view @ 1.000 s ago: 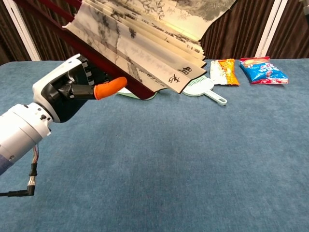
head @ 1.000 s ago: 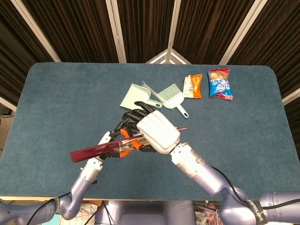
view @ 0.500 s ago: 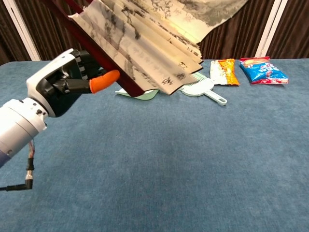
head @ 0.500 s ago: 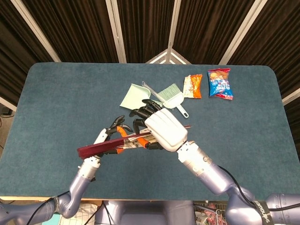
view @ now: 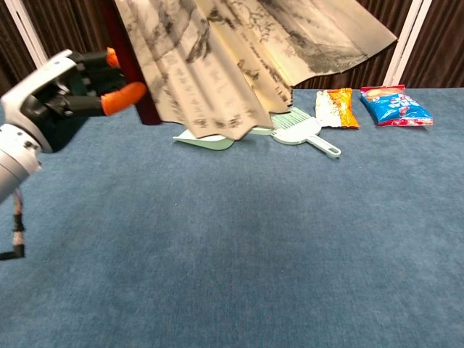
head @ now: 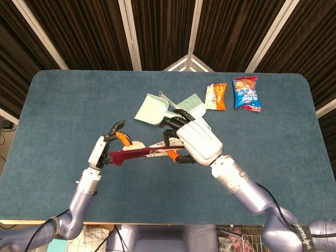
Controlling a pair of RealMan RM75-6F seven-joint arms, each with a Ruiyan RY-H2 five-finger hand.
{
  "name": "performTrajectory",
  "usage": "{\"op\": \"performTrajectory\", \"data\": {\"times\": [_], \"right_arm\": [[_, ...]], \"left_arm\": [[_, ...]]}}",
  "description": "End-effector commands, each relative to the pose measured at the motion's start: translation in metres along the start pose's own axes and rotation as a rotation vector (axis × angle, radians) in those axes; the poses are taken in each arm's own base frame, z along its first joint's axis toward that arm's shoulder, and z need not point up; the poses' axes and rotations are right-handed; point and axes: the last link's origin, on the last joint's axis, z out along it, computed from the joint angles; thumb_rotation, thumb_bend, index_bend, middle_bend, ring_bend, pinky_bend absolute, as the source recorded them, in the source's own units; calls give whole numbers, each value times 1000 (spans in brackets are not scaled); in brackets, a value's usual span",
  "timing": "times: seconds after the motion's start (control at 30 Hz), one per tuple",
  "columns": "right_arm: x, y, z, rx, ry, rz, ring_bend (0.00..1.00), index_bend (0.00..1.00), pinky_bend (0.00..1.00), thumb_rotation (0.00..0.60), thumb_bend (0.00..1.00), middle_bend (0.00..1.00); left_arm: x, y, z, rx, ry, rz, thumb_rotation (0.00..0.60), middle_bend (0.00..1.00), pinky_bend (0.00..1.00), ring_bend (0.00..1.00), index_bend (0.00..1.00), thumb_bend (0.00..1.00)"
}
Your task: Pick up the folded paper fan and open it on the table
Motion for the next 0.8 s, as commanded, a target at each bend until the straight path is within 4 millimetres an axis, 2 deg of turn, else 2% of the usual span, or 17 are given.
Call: {"op": "performTrajectory", "data": {"times": [0.03, 0.23, 0.53, 0.8], "right_arm": [[2, 11, -3, -25, 8, 12, 285, 876, 137, 600, 462, 307], [5, 31, -4, -61, 17, 7, 285, 877, 137, 600, 463, 307], [18, 65, -4, -116, 78, 69, 284, 880, 136, 600, 464, 307], [12, 95, -7, -139, 83, 7, 285, 889, 137, 600, 468, 307]], "left_arm": [[18, 2, 0, -20, 40, 45, 600, 508, 99, 77, 776, 530], [42, 5, -3, -81, 79, 230, 600, 508, 111, 81, 785, 528], [73, 10, -5, -151, 133, 374, 600, 500, 111, 81, 790, 524], [82, 8, -2, -243, 137, 576, 600, 499, 111, 81, 791, 514]]}}
